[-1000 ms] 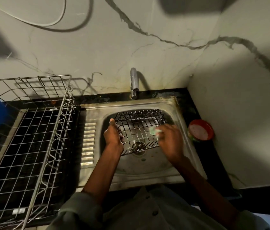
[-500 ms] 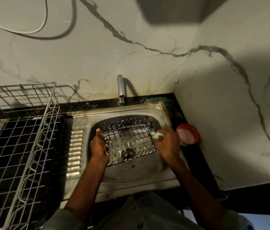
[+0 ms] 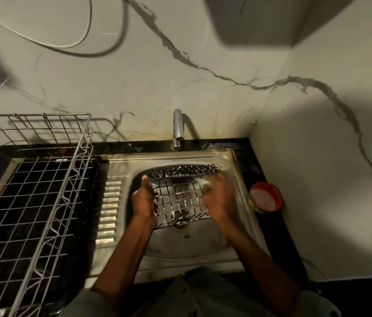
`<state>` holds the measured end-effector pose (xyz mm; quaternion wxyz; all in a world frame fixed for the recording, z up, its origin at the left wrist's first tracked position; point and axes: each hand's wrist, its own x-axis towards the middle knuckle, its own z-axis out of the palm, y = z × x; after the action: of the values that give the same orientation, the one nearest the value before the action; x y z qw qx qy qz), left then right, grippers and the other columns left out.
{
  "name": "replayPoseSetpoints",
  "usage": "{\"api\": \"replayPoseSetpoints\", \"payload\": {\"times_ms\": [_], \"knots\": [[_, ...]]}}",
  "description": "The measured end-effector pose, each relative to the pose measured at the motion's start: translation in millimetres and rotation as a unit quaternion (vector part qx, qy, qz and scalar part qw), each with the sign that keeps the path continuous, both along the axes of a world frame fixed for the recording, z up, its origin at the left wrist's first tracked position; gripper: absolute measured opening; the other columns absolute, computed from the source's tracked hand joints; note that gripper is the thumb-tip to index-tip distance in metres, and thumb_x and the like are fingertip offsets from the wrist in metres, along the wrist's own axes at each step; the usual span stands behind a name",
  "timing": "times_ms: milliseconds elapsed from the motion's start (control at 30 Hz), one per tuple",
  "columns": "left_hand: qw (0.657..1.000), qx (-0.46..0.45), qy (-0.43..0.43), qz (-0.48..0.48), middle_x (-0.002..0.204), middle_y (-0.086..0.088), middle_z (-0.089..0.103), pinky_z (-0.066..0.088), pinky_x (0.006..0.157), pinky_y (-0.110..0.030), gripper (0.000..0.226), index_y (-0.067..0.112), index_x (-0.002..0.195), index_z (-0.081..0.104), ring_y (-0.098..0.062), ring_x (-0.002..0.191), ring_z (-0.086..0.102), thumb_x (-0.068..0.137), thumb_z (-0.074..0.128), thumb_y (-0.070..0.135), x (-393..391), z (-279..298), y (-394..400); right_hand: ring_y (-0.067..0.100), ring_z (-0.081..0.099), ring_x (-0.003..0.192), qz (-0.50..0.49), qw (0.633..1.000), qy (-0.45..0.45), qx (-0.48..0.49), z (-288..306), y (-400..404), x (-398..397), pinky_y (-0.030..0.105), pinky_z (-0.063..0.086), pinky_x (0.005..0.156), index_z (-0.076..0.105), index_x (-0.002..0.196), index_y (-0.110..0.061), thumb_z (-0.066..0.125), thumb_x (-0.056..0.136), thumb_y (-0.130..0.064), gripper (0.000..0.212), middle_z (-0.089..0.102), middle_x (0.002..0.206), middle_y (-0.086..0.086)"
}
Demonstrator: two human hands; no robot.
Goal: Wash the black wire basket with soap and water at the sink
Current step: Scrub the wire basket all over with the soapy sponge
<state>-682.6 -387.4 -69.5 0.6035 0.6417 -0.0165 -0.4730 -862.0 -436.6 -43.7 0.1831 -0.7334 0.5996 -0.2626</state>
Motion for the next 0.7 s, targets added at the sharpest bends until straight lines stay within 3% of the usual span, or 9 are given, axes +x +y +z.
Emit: {"api": "replayPoseSetpoints", "payload": {"times_ms": [67,133,233,267,333,433,500,600,700], "knots": [[1.0,-0.012,0.009,-0.009,0.063,0.005,0.059,0.022,0.036,-0.014,0.043,0.021,0.085,0.068,-0.007,0.039,0.039,0.103,0.052,0.057,4,-2,3,0.015,0.068,0.091,-0.09,0.995,-0.027,0.028,-2,-15,-15,0.014,0.042,0.062,0.075,0.103,-0.019,0.07,0.087,-0.008,0.021,0.073,0.104,0.001],[1.0,-0.017,0.006,-0.01,0.062,0.005,0.056,0.022,0.036,-0.014,0.046,0.018,0.085,0.07,-0.005,0.035,0.037,0.104,0.051,0.055,1,0,4,0.018,0.068,0.096,-0.091,0.995,-0.029,0.034,-1,-8,-1,0.013,0.039,0.07,0.076,0.103,-0.017,0.069,0.086,-0.002,0.023,0.072,0.106,0.001],[1.0,-0.009,-0.009,0.001,0.058,0.003,0.055,0.023,0.035,-0.013,0.047,0.015,0.086,0.071,-0.006,0.034,0.037,0.107,0.049,0.051,-5,5,4,0.012,0.061,0.094,0.042,0.998,-0.041,0.002,5,28,46,-0.001,0.033,0.074,0.076,0.106,-0.014,0.067,0.085,0.003,0.028,0.067,0.108,-0.001],[1.0,-0.009,-0.009,0.002,0.061,0.0,0.057,0.026,0.037,-0.013,0.046,0.014,0.088,0.071,-0.008,0.036,0.041,0.107,0.049,0.05,-4,3,4,0.011,0.06,0.093,0.106,0.993,-0.051,-0.017,7,38,59,0.001,0.037,0.077,0.077,0.106,-0.013,0.066,0.085,0.005,0.03,0.067,0.107,-0.002],[1.0,-0.013,0.008,0.003,0.066,-0.006,0.062,0.035,0.044,-0.019,0.044,0.013,0.088,0.07,-0.016,0.047,0.052,0.106,0.05,0.047,1,-2,6,0.015,0.061,0.093,0.22,0.972,-0.058,-0.059,7,49,73,0.016,0.048,0.081,0.077,0.103,-0.013,0.069,0.079,0.007,0.031,0.069,0.102,-0.001],[1.0,-0.007,0.02,-0.012,0.059,-0.005,0.058,0.032,0.039,-0.018,0.044,0.012,0.089,0.068,-0.013,0.038,0.046,0.107,0.049,0.047,5,-4,11,0.016,0.06,0.095,0.272,0.958,-0.046,-0.075,4,41,63,0.023,0.048,0.081,0.076,0.102,-0.014,0.073,0.077,0.008,0.033,0.069,0.101,-0.002],[1.0,-0.002,0.014,-0.016,0.063,-0.003,0.058,0.026,0.034,-0.016,0.042,0.013,0.094,0.069,-0.008,0.034,0.04,0.108,0.048,0.047,7,1,15,0.014,0.062,0.092,0.218,0.973,-0.054,-0.05,-7,33,44,0.016,0.046,0.076,0.076,0.101,-0.015,0.068,0.082,0.007,0.03,0.068,0.1,-0.004],[0.999,0.013,0.024,-0.018,0.059,0.004,0.056,0.024,0.035,-0.015,0.04,0.017,0.09,0.069,-0.006,0.034,0.038,0.108,0.049,0.046,14,4,21,0.01,0.064,0.084,0.042,0.997,-0.048,0.036,-23,10,8,0.004,0.042,0.062,0.076,0.105,-0.016,0.065,0.087,0.005,0.029,0.07,0.104,-0.004],[0.999,0.012,0.031,-0.021,0.06,0.006,0.054,0.024,0.037,-0.017,0.04,0.018,0.089,0.069,-0.007,0.039,0.037,0.108,0.048,0.047,21,4,28,0.011,0.062,0.075,-0.097,0.991,0.016,0.095,-30,-6,-21,0.006,0.032,0.05,0.075,0.105,-0.017,0.067,0.089,-0.003,0.022,0.075,0.1,0.002]]}}
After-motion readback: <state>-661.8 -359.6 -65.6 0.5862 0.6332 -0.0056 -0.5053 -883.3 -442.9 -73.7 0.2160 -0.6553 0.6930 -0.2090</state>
